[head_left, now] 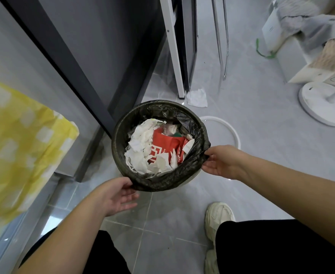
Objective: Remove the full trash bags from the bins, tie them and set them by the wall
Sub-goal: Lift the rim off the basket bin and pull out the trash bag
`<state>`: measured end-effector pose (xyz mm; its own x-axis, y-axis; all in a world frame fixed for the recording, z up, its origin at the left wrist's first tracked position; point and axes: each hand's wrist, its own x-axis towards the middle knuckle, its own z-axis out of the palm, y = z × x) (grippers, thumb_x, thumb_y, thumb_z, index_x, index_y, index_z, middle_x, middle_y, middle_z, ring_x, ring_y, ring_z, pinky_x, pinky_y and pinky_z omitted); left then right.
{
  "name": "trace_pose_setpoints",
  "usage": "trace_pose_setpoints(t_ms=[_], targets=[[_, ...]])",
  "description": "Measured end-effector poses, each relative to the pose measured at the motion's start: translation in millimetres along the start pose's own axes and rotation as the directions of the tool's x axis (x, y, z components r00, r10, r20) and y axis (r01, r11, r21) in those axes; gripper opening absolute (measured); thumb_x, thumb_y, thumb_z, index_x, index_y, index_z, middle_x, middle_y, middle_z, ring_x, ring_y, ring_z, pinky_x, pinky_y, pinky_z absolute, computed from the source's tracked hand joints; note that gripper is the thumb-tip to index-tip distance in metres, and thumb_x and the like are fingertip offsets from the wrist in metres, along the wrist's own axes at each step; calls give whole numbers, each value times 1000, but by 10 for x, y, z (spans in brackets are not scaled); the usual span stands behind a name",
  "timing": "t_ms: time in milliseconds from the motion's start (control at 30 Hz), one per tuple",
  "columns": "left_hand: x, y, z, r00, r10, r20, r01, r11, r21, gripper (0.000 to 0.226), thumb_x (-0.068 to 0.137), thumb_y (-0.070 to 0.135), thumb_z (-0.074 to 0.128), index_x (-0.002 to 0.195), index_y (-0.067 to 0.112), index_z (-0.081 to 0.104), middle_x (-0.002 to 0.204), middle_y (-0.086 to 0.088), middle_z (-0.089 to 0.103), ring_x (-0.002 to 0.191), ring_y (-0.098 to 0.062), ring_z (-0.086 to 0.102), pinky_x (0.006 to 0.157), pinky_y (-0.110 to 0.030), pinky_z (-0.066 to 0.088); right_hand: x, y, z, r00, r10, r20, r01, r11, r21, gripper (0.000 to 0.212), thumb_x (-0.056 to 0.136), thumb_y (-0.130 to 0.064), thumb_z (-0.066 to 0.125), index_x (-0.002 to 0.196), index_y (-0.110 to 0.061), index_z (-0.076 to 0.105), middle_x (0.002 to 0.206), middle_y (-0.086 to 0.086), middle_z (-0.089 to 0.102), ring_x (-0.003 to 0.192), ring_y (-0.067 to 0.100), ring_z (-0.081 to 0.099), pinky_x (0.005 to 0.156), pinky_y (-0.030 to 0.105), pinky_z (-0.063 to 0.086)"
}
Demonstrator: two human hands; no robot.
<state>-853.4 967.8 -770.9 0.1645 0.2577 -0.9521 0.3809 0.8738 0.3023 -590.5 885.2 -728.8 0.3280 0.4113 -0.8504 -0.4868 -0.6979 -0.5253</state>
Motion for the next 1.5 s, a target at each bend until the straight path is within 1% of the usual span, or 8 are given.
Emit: trace_pose_setpoints(t_ms=[200, 367, 500, 733, 833, 1067, 1233, 1500], targets=[[-85, 7, -81, 996, 77, -42, -76, 997, 24, 16, 90, 18, 47, 75, 16, 51, 55, 2, 57, 56, -15, 54, 68, -33, 46, 14, -62, -56, 1000, -25, 9, 26, 998, -58, 14, 90, -2, 44, 92, -9, 56, 74, 6, 56, 60, 16, 61, 66, 30, 56], [-170, 135, -89, 915, 394, -90, -402, 865, -300, 24, 95, 13, 37, 79, 10, 55, 60, -5, 60, 51, -14, 58, 64, -30, 47, -26, -200, -110, 995, -100, -3, 100, 995, 14, 20, 90, -1, 41, 83, -12, 56, 68, 5, 49, 53, 16, 55, 59, 29, 54], [-191, 263, -8, 845, 498, -194, -533, 817, -222, 19, 92, 12, 40, 81, 8, 55, 71, -9, 61, 54, -15, 61, 59, -29, 49, -48, -332, -133, 987, -161, 13, 161, 987, -13, 20, 91, -3, 44, 92, -6, 64, 67, 5, 49, 46, 12, 58, 51, 24, 56], [29, 401, -86, 801, 393, -452, -413, 909, 58, 48, 84, 53, 46, 107, 12, 55, 99, -6, 59, 74, -19, 54, 63, -33, 44, 32, -343, -202, 955, -289, -66, 219, 840, -496, 18, 89, -24, 47, 91, -8, 55, 74, 7, 58, 62, 23, 61, 66, 34, 55], [38, 434, -127, 871, 308, -383, -302, 950, 78, 51, 82, 62, 48, 99, 15, 57, 88, -3, 55, 69, -18, 52, 61, -29, 40, 95, -351, -234, 974, -212, -75, 145, 846, -513, 23, 91, -28, 51, 93, -6, 55, 80, 10, 60, 66, 26, 63, 70, 37, 57], [76, 512, -76, 813, 523, -255, -377, 807, 454, 30, 94, 21, 55, 70, 5, 51, 60, -12, 54, 51, -23, 51, 54, -27, 47, 225, -364, -281, 988, -150, -33, 111, 844, -524, 17, 90, -2, 54, 102, -14, 50, 80, 11, 63, 61, 19, 64, 58, 30, 58], [-14, 513, -238, 936, 336, -108, -234, 820, 522, 14, 88, -2, 56, 75, 1, 53, 68, -17, 50, 44, -20, 43, 44, -22, 51, 175, -488, -451, 999, 53, -3, -40, 725, -687, 5, 88, -6, 54, 87, -11, 56, 72, 7, 62, 43, 12, 55, 57, 27, 52], [12, 653, -220, 789, 480, -383, -216, 800, 559, 27, 88, 26, 43, 79, 3, 55, 63, -17, 57, 55, -31, 59, 77, -43, 58, 234, -485, -524, 996, 35, -87, -89, 657, -749, 24, 92, -21, 46, 85, -6, 63, 73, 6, 67, 61, 19, 62, 63, 29, 53]])
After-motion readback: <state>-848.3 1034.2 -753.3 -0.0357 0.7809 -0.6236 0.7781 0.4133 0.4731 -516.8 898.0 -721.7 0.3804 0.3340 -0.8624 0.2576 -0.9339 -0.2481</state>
